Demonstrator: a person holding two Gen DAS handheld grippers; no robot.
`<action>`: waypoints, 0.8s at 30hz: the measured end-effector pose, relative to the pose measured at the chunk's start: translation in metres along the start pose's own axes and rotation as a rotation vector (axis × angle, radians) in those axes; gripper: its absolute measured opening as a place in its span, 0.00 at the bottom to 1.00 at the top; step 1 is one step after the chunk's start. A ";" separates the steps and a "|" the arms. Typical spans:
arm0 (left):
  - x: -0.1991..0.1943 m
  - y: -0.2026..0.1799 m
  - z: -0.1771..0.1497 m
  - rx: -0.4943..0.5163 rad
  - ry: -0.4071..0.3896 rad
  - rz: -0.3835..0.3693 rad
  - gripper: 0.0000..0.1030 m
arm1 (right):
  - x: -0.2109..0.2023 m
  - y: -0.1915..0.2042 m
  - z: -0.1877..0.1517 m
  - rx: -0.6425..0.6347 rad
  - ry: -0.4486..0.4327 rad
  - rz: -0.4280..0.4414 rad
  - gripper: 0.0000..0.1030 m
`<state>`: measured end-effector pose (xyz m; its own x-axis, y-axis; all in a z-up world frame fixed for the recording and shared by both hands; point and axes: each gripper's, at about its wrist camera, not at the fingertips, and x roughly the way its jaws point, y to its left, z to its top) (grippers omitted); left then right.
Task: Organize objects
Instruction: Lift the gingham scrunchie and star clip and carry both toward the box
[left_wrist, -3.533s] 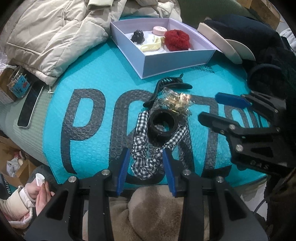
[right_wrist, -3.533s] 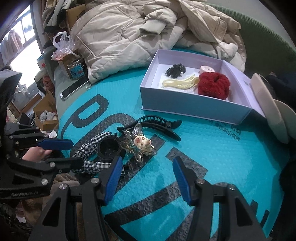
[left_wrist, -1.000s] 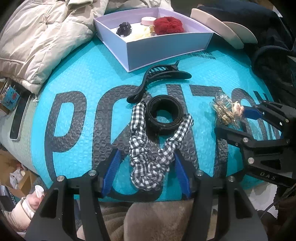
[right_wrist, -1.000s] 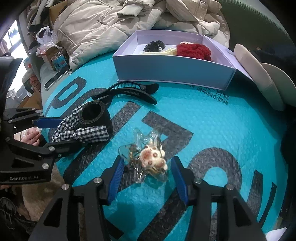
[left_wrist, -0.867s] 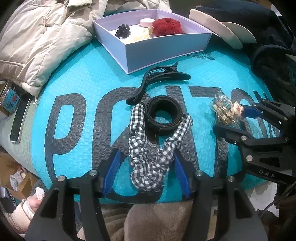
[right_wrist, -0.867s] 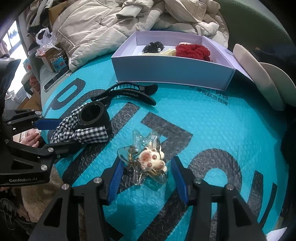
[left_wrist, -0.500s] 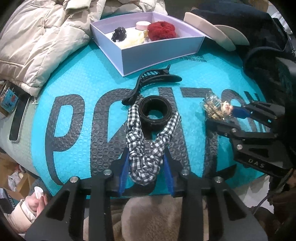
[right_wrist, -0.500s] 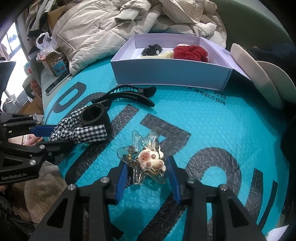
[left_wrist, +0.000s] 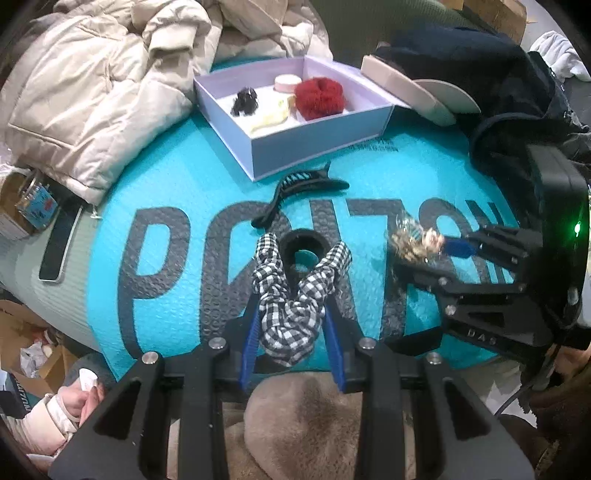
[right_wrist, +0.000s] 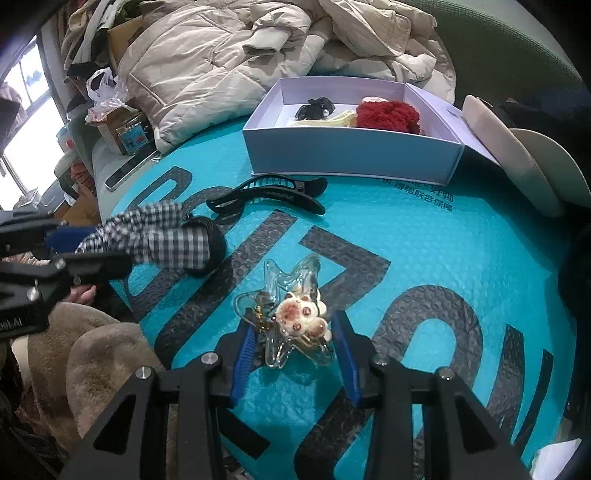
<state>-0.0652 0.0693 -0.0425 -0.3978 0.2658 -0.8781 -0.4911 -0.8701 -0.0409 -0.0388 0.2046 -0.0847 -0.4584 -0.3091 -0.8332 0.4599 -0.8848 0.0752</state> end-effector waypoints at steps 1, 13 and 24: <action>-0.003 0.000 0.001 -0.002 -0.008 0.001 0.22 | -0.001 0.001 -0.001 0.000 -0.001 0.000 0.40; -0.010 -0.005 -0.002 -0.019 -0.024 -0.023 0.22 | -0.012 0.007 -0.004 -0.003 -0.015 0.001 0.40; -0.022 -0.009 0.010 -0.024 -0.058 -0.017 0.22 | -0.030 0.011 0.010 -0.034 -0.040 -0.036 0.40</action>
<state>-0.0598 0.0759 -0.0179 -0.4342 0.3041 -0.8479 -0.4796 -0.8748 -0.0681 -0.0277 0.2005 -0.0538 -0.5045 -0.2919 -0.8125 0.4681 -0.8833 0.0267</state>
